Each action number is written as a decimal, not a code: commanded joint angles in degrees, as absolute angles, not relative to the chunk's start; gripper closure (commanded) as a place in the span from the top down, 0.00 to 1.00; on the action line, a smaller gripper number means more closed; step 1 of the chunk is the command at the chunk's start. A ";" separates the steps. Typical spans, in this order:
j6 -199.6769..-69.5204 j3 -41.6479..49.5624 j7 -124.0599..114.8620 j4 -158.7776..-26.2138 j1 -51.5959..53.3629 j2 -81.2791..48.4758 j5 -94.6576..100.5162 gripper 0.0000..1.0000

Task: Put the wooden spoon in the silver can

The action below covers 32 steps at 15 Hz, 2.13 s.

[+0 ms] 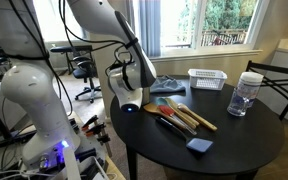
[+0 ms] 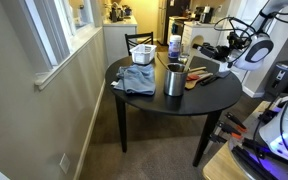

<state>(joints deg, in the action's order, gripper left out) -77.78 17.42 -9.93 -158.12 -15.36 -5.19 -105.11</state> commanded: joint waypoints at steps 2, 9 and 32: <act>-79.10 18.58 -13.41 -155.34 -16.61 -8.03 -102.81 0.57; -80.81 19.10 -11.79 -152.70 -16.37 -7.48 -98.06 0.98; -95.52 21.85 -8.10 -144.44 -18.78 -3.38 -80.00 1.00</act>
